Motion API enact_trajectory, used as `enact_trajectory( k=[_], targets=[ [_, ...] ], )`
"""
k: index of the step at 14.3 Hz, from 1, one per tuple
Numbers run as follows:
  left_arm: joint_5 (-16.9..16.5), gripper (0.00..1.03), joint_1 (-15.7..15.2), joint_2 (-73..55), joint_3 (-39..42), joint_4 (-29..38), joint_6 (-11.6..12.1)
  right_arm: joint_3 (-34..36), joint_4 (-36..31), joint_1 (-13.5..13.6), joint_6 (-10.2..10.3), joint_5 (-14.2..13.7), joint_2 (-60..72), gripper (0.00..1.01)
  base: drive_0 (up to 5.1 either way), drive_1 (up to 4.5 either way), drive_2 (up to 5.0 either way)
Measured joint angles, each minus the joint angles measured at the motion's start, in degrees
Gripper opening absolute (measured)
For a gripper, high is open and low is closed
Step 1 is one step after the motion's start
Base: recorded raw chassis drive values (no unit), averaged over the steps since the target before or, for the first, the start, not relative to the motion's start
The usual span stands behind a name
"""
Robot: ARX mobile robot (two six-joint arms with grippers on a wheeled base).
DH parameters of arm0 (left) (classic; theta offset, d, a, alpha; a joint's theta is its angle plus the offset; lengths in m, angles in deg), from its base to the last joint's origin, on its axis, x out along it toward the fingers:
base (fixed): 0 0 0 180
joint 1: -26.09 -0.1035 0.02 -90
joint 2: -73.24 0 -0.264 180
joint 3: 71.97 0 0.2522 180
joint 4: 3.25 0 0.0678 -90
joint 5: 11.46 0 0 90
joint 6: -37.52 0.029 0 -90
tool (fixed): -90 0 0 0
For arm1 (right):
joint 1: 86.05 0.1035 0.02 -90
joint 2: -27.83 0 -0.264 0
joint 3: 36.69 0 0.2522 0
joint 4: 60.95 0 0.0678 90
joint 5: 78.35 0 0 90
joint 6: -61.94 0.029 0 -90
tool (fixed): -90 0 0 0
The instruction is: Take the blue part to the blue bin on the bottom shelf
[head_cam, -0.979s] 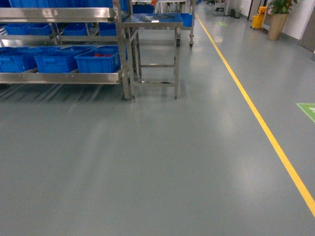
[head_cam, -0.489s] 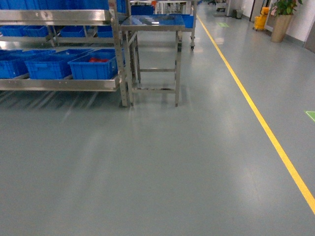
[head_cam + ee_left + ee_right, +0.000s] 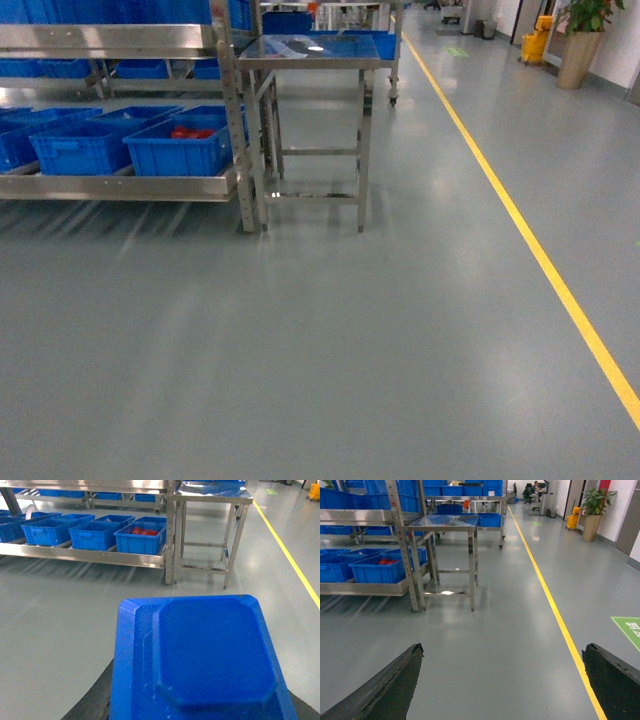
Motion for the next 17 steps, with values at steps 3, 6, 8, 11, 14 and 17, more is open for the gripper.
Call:
enact_trajectory(
  k=[3,6,8,11,14,17],
  targets=[
    [-0.02,0.43,0.0,-0.02,0.0,-0.09,0.0,0.0,-0.02,0.0,0.0,0.0,0.0,0.98,-0.1,4.0,-4.1],
    [-0.07,0.43,0.0,-0.11,0.0,-0.07,0.0,0.0,0.24,0.0,0.02,0.0,0.0,0.98,-0.1,3.97,-4.2],
    [-0.02,0.43,0.0,-0.02,0.0,-0.07,0.0,0.0,0.17,0.0,0.0,0.02,0.0,0.98,-0.1,3.97,-4.2],
    [-0.09,0.43,0.0,0.0,0.0,-0.13,0.0,0.0,0.39,0.0,0.0,0.0,0.0,0.98,0.0,4.1,-4.0],
    [-0.02,0.43,0.0,-0.02,0.0,-0.07,0.0,0.0,-0.02,0.0,0.0,0.02,0.0,0.98,0.0,4.12,-4.0],
    [-0.02,0.43,0.0,-0.02,0.02,-0.02,0.0,0.0,0.09,0.0,0.02,0.02,0.0,0.98,0.0,4.09,-4.1]
  ],
)
